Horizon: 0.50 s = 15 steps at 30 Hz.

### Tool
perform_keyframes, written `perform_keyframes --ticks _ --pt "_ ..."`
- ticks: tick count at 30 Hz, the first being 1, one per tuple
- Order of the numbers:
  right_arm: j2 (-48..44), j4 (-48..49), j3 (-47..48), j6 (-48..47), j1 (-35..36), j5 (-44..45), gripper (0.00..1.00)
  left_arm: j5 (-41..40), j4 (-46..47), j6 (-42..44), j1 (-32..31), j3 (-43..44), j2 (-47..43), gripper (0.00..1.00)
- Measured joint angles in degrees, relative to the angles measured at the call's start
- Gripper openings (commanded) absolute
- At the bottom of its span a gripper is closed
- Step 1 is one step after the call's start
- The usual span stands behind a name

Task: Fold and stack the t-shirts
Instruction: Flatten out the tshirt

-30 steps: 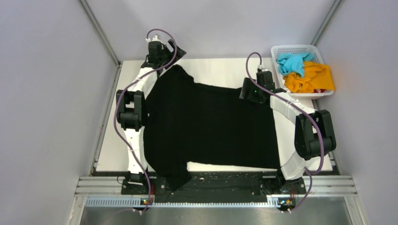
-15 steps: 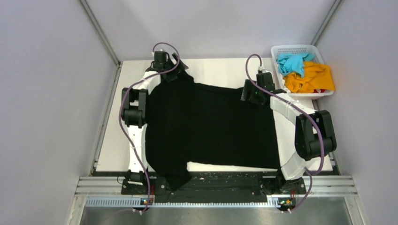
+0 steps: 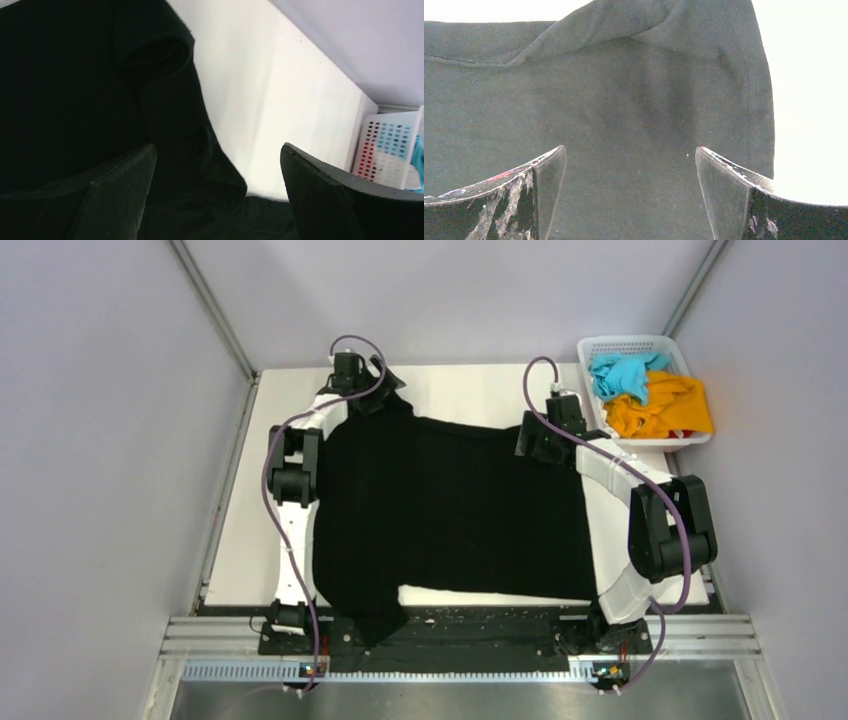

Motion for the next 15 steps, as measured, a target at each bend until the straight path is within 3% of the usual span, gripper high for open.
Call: perform_keyframes --ticks 15 --pt "-0.02 -0.61 0.0 0.02 0.0 1.84 0.99 1.64 10.1 -8.96 -2.49 16.98 12.96 0.99"
